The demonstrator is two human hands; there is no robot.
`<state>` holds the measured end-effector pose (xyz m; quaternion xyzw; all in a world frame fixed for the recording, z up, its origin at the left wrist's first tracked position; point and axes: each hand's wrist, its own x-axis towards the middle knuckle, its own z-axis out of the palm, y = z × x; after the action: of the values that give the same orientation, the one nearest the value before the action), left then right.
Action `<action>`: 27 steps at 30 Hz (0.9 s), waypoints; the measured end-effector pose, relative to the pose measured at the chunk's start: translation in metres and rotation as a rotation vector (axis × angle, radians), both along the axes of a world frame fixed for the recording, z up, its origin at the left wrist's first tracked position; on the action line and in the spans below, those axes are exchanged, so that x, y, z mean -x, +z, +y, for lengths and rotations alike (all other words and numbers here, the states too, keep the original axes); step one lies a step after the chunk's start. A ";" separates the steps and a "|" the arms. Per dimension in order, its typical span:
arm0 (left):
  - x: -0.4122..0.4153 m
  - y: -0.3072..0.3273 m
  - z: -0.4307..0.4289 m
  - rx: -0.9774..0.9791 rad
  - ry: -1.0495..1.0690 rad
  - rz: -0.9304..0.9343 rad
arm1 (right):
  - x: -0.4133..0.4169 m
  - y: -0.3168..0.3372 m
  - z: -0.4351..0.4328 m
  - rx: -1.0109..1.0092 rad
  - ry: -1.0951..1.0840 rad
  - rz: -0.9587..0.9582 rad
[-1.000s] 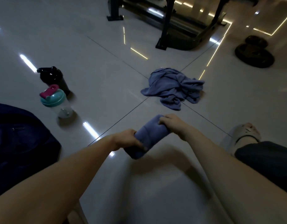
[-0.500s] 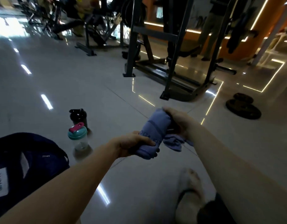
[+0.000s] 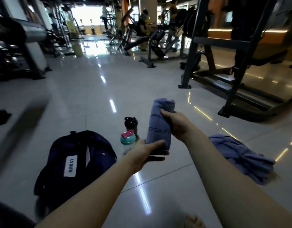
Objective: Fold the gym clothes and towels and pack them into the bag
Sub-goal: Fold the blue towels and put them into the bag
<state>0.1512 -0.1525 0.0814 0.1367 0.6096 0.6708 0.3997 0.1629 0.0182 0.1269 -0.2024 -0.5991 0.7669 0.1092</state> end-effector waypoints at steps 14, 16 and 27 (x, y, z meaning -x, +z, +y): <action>0.173 0.031 -0.164 0.302 0.005 0.288 | 0.092 -0.039 -0.135 -0.329 0.543 -0.149; 0.191 0.034 -0.190 0.405 -0.077 0.327 | 0.109 -0.044 -0.161 -0.376 0.656 -0.171; 0.244 -0.055 -0.306 0.508 0.278 0.184 | 0.190 -0.109 -0.243 -0.506 0.913 -0.336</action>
<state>-0.0932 -0.4589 0.0262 0.0079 0.8045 0.5298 0.2685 -0.0271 -0.2248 0.0175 -0.0088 -0.8009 0.5256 -0.2869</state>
